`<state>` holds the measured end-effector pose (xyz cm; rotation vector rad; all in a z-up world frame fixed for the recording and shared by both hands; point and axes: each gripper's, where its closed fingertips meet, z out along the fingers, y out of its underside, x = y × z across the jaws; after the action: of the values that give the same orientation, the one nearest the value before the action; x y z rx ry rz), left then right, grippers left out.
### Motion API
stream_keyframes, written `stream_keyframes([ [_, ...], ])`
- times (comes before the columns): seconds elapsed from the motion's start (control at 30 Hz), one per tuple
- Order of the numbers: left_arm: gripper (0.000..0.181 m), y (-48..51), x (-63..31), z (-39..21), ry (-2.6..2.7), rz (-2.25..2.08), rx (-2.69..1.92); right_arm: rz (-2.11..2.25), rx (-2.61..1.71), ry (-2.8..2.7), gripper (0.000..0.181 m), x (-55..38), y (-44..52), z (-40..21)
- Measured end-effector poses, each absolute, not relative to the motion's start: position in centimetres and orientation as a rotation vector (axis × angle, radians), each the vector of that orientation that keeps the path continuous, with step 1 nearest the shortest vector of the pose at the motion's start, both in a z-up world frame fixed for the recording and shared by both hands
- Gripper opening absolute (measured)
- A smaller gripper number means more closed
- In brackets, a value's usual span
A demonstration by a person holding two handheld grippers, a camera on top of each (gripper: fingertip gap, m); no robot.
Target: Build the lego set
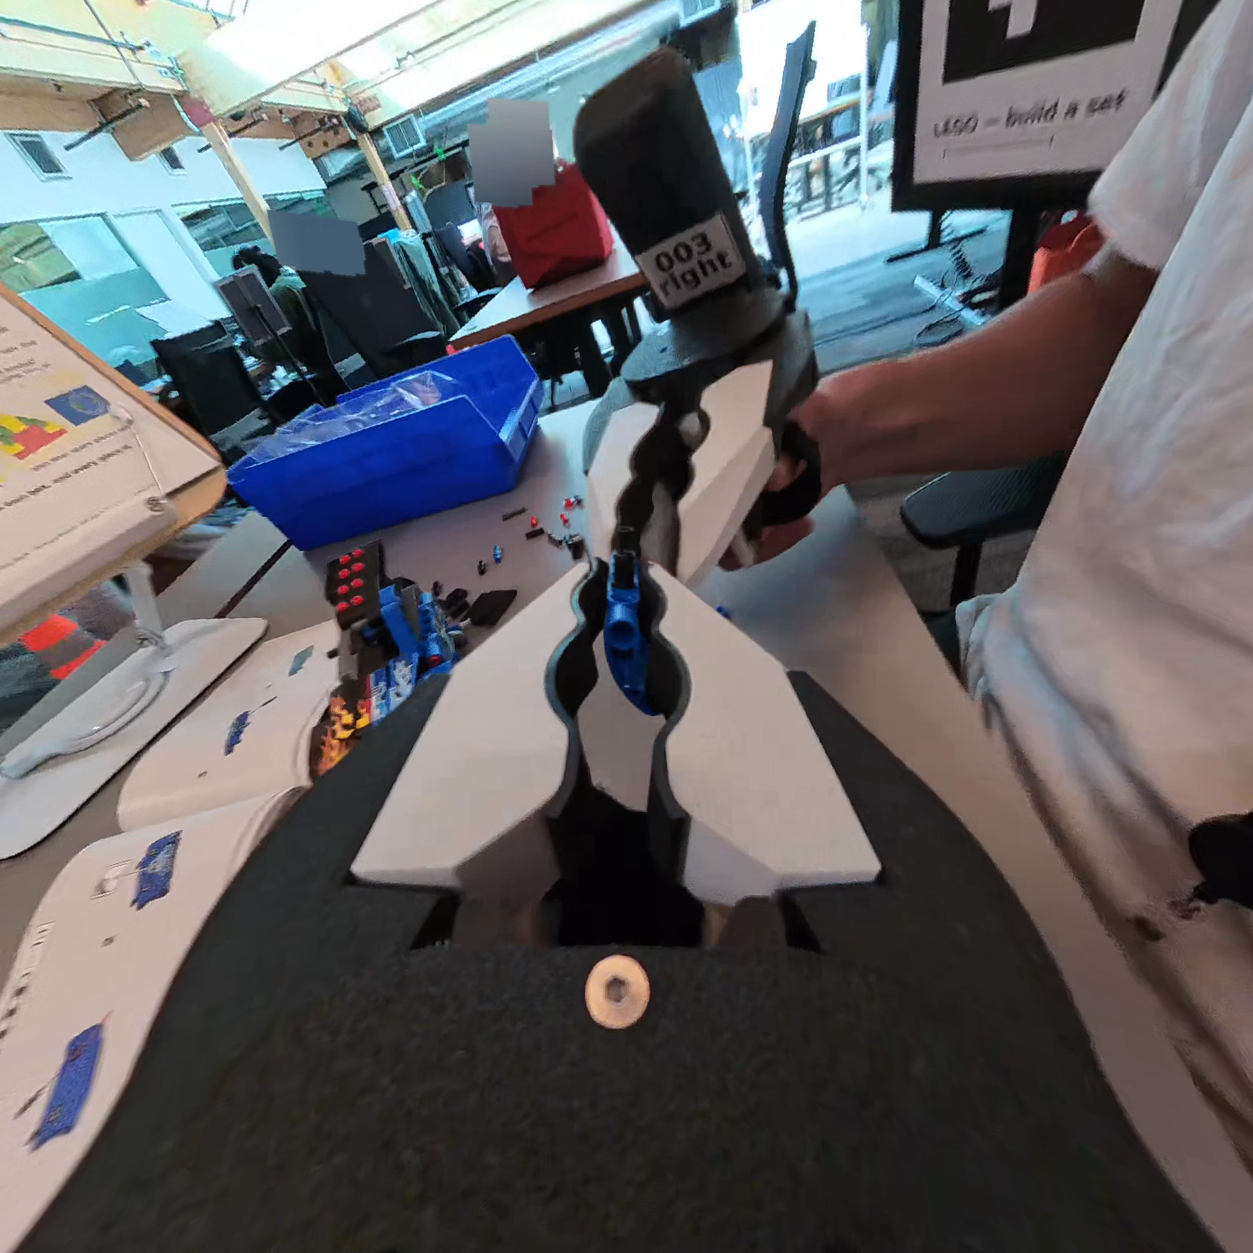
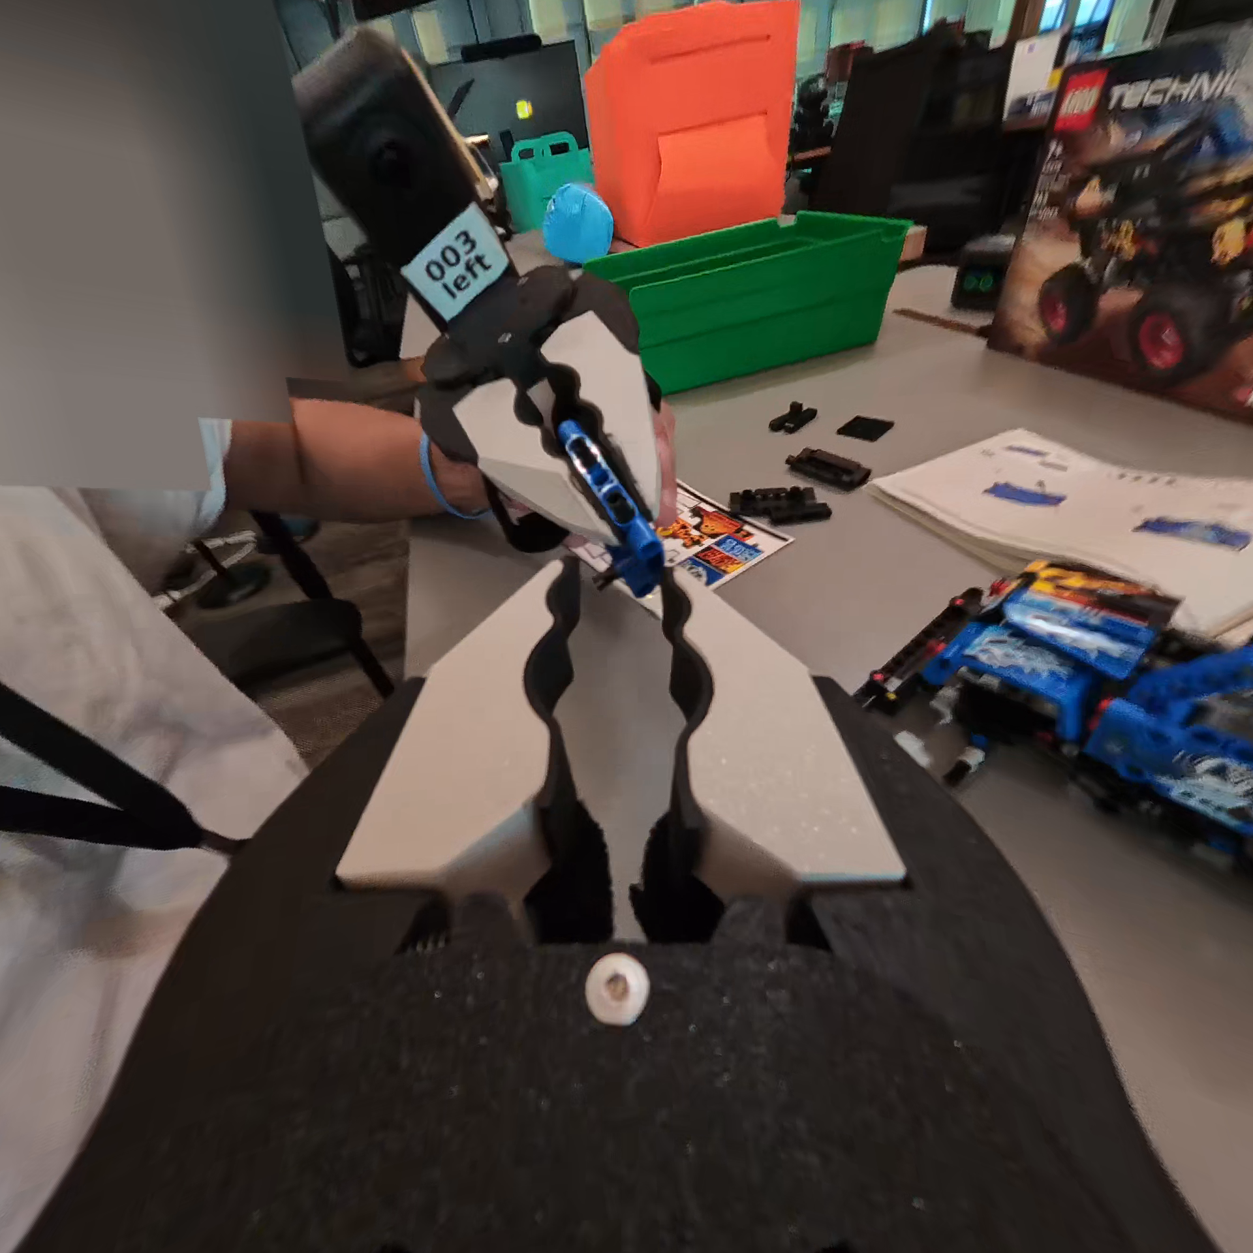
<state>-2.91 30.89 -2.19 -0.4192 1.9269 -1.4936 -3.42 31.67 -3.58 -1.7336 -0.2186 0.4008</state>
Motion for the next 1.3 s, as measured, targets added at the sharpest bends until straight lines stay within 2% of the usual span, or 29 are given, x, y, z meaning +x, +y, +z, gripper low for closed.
stream_keyframes([
  [0.2, 0.007, 30.1, -4.5, -1.2, 1.930, -1.712, -0.565, 0.389, -1.637, -0.362, 0.006, -4.7, 31.5, -2.2],
  [0.27, 0.030, 31.5, -5.1, -1.5, 1.932, -1.636, -0.636, 0.441, -1.651, -0.356, 0.006, -4.9, 31.5, -2.6],
  [0.33, 0.039, 34.3, -6.8, -0.9, 1.911, -1.569, -0.726, 0.451, -1.652, -0.341, 0.006, -4.5, 31.5, -2.7],
  [0.43, 0.038, 40.0, -11.7, -1.4, 1.959, -1.372, -0.943, 0.440, -1.728, -0.323, 0.006, -3.4, 31.3, -3.8],
  [0.53, 0.034, 47.8, -17.4, -7.1, 2.041, -0.827, -1.208, 0.490, -1.946, -0.365, 0.006, -3.5, 30.9, -7.1],
  [0.6, 0.035, 51.4, -20.9, -10.4, 2.065, -0.615, -1.339, 0.495, -2.009, -0.403, 0.005, -3.7, 30.8, -8.3],
  [0.73, 0.035, 52.9, -23.1, -12.4, 2.022, -0.780, -1.514, 0.530, -2.108, -0.459, 0.005, -4.2, 30.5, -10.1],
  [1.03, 0.028, 53.8, -23.0, -14.0, 2.077, -0.849, -1.479, 0.620, -2.218, -0.625, 0.005, -5.4, 27.8, -12.4],
  [1.13, 0.007, 53.1, -23.0, -14.2, 2.131, -0.881, -1.427, 0.615, -2.233, -0.616, 0.005, -5.1, 27.6, -12.7],
  [1.3, 0.006, 50.1, -21.2, -12.7, 2.164, -0.905, -1.287, 0.549, -2.297, -0.604, 0.007, -4.2, 27.8, -14.0],
])
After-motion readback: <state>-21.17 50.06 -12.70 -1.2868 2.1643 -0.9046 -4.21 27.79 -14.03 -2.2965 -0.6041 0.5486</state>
